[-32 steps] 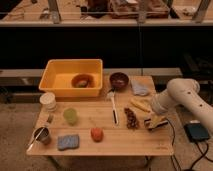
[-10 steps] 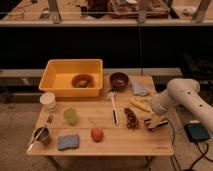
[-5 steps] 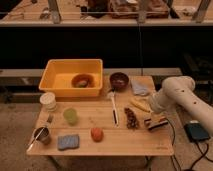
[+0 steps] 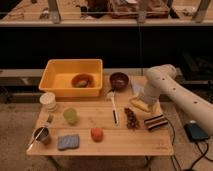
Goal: Place brush in plastic cup
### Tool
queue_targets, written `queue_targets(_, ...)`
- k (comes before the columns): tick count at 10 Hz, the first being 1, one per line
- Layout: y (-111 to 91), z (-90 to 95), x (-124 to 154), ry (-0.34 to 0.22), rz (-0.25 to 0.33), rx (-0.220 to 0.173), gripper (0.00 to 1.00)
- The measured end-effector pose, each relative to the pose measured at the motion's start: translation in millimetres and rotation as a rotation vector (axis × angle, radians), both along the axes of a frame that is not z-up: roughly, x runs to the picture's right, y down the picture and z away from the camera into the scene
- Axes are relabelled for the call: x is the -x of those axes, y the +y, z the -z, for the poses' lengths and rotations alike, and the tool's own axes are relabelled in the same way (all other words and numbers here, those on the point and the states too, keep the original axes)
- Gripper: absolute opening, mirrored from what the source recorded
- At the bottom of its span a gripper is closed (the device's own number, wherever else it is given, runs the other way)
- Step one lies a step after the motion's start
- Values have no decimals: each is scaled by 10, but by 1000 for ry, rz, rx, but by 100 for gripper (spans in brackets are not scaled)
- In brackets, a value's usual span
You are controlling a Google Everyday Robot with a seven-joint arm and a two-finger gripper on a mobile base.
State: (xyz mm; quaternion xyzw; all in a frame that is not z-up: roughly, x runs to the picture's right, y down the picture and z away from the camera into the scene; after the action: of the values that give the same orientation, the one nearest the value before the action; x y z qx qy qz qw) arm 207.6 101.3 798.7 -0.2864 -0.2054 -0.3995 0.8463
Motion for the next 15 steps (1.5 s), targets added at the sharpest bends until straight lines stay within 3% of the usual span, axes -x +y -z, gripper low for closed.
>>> queue_targets(2,-18,-14,22,-25,75,20,80)
queue_targets(4,-22,-32,30,-18,103,-14,80)
queue_targets(5,-67,-66,45,-65,121,-63,80)
queue_targets(7,-179,-86,116,-229,94,-200,80)
queue_targets(9,-339,-62,322,-435,65,-336,80)
queue_targets(10,-430,-42,416,-511,57,-392,80)
queue_targets(12,-546,-2,461,-588,43,-467,80)
queue_targets(14,-559,7,490,-600,49,-476,80)
queue_targets(15,-560,-1,488,-585,89,-484,80)
